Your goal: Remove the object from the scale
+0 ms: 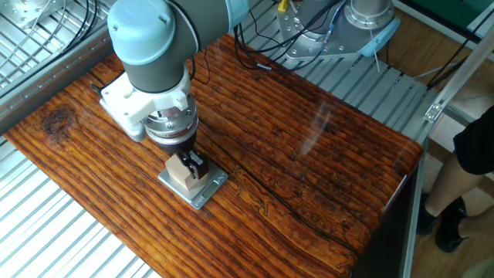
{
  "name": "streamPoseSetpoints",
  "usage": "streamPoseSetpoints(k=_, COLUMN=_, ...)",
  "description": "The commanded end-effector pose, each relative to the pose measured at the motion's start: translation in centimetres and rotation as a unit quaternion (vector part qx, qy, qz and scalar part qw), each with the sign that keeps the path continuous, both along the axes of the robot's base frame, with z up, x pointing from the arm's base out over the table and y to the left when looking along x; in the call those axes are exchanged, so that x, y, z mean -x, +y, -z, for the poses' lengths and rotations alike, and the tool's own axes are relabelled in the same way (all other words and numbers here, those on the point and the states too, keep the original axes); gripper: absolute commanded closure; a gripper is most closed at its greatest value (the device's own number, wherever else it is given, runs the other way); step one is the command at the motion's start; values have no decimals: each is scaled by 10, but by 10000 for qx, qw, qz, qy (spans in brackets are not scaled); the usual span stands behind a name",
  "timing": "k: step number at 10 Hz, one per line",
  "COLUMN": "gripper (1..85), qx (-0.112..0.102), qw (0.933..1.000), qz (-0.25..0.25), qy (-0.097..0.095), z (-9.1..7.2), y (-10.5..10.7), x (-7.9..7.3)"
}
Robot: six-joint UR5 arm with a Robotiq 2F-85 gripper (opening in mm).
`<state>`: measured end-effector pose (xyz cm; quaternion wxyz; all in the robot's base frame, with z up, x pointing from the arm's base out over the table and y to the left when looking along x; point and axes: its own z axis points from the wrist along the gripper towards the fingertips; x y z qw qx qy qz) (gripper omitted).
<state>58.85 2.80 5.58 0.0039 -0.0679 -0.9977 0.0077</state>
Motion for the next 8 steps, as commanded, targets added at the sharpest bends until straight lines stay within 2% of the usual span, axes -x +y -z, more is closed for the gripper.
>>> streamPoseSetpoints(k=1, gripper=173, qx=-64, qw=9999, qz=-109, qy=-69, z=0, y=3, x=-5)
streamPoseSetpoints(k=5, gripper=287, qx=-10, qw=9996, qz=-256, qy=-88, z=-1, y=1, x=-6)
streamPoseSetpoints(k=8, gripper=427, qx=97, qw=9995, qz=-286, qy=-54, z=-4, y=0, x=-6)
